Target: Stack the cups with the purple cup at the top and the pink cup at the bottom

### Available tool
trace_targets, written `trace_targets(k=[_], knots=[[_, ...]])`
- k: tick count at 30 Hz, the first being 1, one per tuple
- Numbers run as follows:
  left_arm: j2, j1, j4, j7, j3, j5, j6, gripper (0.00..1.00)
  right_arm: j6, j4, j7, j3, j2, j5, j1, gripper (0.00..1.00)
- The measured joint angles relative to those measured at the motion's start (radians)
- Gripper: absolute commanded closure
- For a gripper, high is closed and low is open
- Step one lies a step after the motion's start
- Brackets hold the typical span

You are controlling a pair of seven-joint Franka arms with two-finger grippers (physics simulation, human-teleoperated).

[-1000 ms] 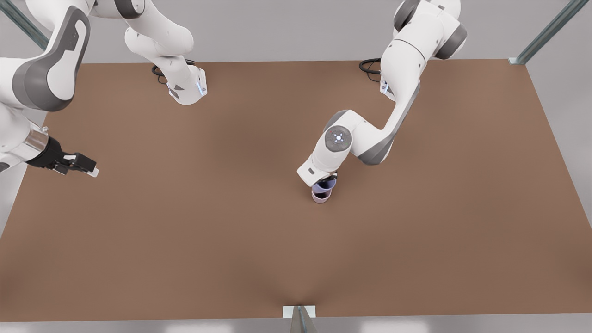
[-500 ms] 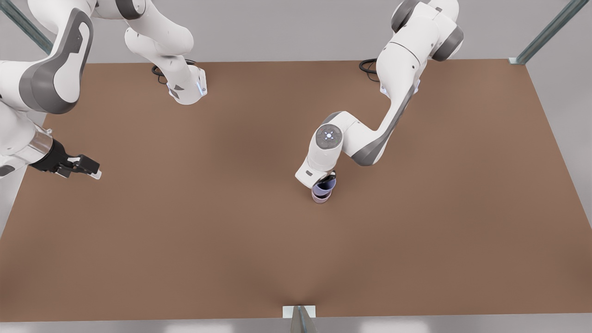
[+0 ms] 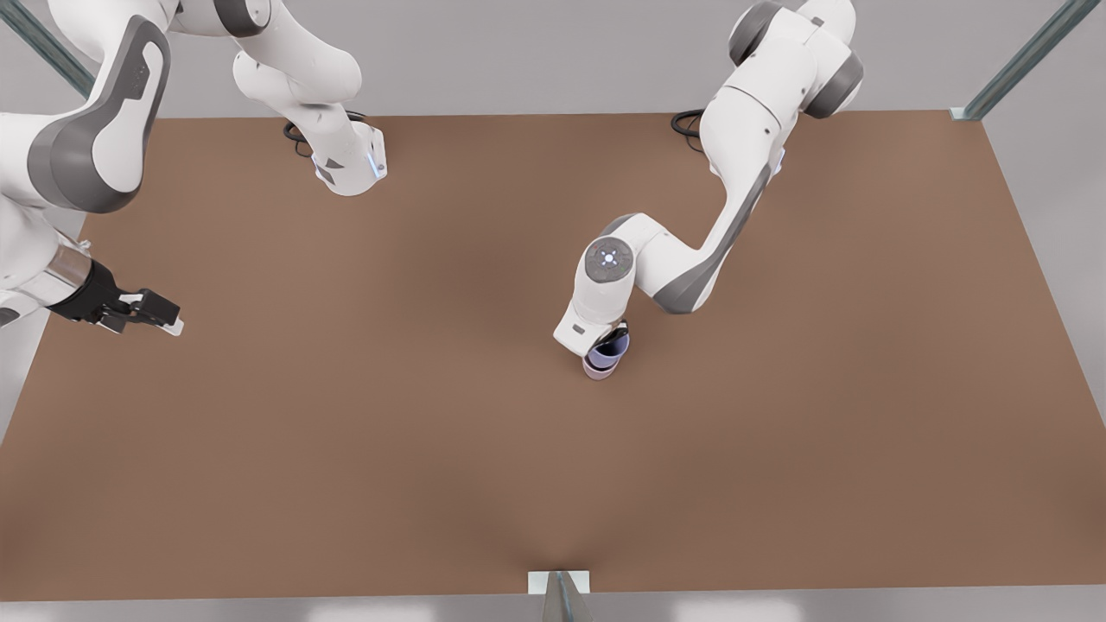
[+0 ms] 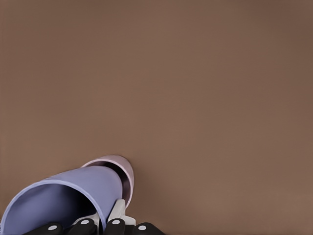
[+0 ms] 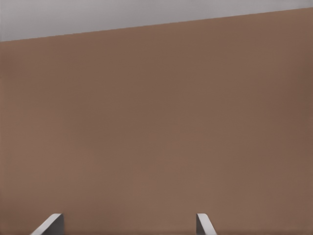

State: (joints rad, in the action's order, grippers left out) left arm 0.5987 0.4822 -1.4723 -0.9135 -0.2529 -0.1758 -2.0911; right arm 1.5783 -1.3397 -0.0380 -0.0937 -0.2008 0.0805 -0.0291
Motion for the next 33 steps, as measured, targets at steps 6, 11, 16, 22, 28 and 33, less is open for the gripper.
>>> trace_targets(k=[6,11,16,22,28,33], knots=[[0.013,0.001,0.000,-0.022,0.000,-0.002,-0.005,0.79,0.000,0.000,-0.003,-0.001,-0.001,0.001,-0.002,0.00],[0.022,0.000,0.001,-0.035,0.000,-0.002,-0.007,0.79,0.001,0.000,-0.004,-0.001,-0.003,0.000,-0.002,0.00],[0.024,0.001,0.001,-0.044,0.000,-0.001,-0.009,0.74,0.002,0.000,-0.005,-0.001,-0.003,0.000,-0.003,0.00],[0.026,0.001,0.001,-0.052,0.000,-0.001,-0.011,0.67,0.005,0.000,-0.006,-0.001,-0.002,0.000,-0.002,0.00],[0.027,0.000,0.003,-0.051,0.000,-0.006,-0.015,0.00,0.007,0.000,-0.007,-0.001,-0.003,0.000,-0.003,0.00],[-0.075,-0.012,0.012,-0.023,0.077,0.008,0.044,0.00,0.013,0.000,-0.007,-0.002,-0.004,0.000,-0.003,0.00]])
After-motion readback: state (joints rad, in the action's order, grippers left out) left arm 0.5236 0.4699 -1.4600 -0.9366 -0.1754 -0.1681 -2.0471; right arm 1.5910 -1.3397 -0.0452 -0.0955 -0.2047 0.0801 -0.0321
